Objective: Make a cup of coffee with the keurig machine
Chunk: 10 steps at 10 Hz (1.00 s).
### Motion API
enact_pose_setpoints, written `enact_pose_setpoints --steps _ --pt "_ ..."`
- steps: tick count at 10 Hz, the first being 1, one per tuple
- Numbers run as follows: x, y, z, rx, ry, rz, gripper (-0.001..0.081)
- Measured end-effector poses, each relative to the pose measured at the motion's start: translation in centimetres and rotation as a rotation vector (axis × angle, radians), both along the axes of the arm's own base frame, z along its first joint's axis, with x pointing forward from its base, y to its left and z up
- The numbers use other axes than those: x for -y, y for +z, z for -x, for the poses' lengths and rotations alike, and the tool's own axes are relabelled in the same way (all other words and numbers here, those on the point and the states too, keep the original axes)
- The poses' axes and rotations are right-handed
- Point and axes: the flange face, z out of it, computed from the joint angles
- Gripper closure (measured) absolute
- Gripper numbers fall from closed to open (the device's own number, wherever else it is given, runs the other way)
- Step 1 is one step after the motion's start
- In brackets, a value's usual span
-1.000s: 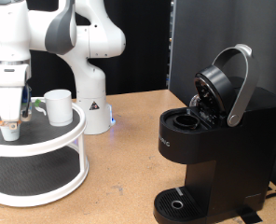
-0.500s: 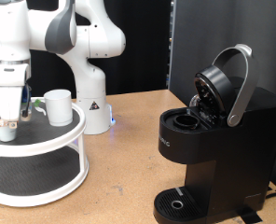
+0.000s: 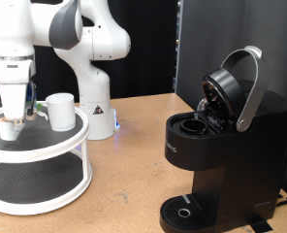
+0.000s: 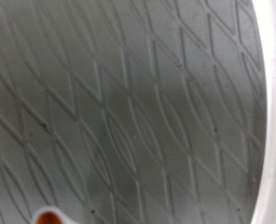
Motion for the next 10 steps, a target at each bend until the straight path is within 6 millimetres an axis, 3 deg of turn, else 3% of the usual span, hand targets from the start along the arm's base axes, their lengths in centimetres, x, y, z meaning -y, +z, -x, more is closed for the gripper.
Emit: enact_pose_setpoints --steps 10 --pt "-0.7 0.66 -0.23 0.012 -0.007 -0.001 0.0797"
